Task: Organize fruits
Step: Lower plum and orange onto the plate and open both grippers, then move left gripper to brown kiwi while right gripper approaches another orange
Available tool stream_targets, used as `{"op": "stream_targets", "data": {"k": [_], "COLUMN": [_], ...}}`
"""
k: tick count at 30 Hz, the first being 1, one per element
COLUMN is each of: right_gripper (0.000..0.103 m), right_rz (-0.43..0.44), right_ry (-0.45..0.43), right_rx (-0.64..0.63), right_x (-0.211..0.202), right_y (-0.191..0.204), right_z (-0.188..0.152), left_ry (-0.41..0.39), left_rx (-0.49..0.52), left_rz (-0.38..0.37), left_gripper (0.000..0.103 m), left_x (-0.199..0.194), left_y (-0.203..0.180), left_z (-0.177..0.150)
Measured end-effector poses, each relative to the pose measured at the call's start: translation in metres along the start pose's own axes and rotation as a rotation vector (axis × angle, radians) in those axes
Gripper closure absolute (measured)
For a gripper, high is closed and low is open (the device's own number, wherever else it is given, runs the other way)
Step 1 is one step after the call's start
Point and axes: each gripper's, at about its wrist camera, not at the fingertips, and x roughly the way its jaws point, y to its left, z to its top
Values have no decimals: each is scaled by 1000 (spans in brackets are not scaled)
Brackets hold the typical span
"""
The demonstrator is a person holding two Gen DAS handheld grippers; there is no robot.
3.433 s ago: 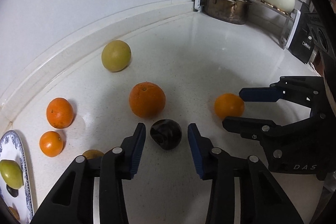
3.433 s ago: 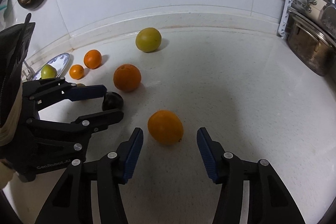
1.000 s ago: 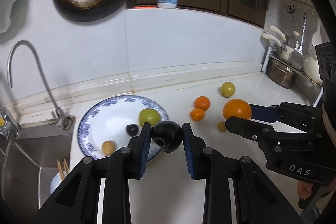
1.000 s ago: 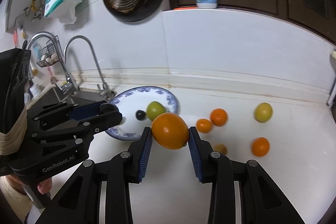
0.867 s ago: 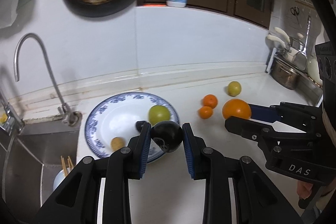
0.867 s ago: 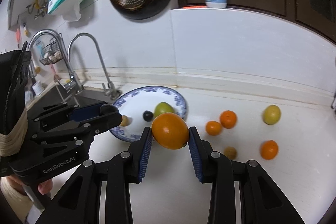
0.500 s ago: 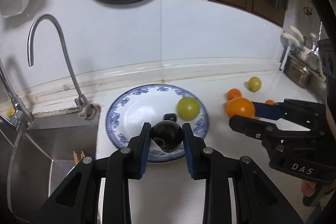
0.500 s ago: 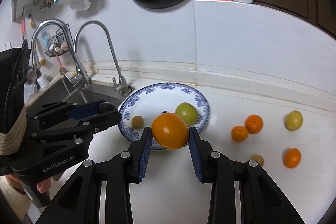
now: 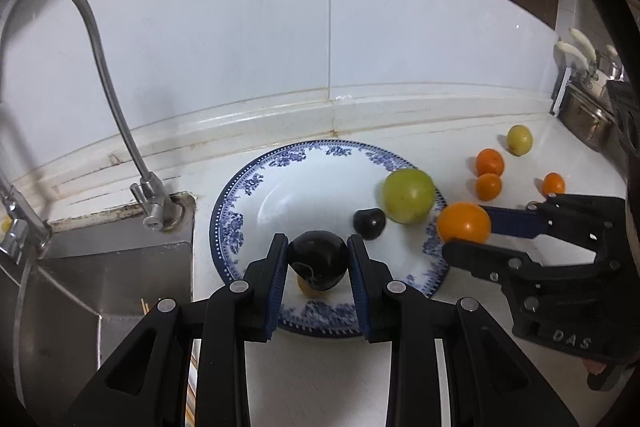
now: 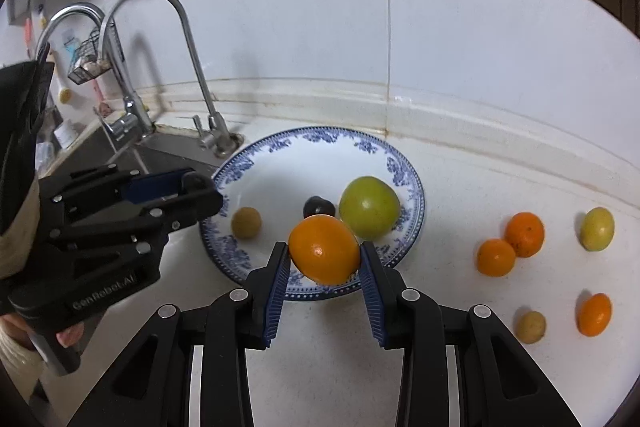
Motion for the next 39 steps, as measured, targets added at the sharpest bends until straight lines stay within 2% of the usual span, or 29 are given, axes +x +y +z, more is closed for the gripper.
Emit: {"op": "stream_targets", "data": {"k": [9, 15, 17, 18, 19, 21, 25, 39], "right_gripper": [67, 66, 66, 66, 65, 54, 54, 54], "right_rz": [-5, -4, -2, -3, 1, -2, -12, -47], "right_ry": [28, 38, 37, 38, 36, 26, 13, -59], "right_rx": [14, 18, 21, 24, 26, 29, 41, 78], "right_x": [24, 30, 31, 31, 31, 29, 21, -37], "right_y": [-3, -5, -6, -6, -7, -7, -10, -20], "right_z": [1, 1, 1, 2, 2, 2, 0, -13], "left_ry": [39, 38, 36, 31, 25, 18, 17, -61], "left_rx": [13, 22, 20, 19, 19, 13, -7, -53], "left_rz": [-2, 0, 1, 11, 20, 24, 44, 32], "left_gripper": [73, 73, 69, 63, 61, 60, 60, 54], "left_x": [30, 35, 34, 33, 31, 27, 15, -44], "left_y": [4, 5, 6, 7, 7, 8, 6, -23], "left_z": [9, 10, 10, 11, 11, 11, 9, 8]}}
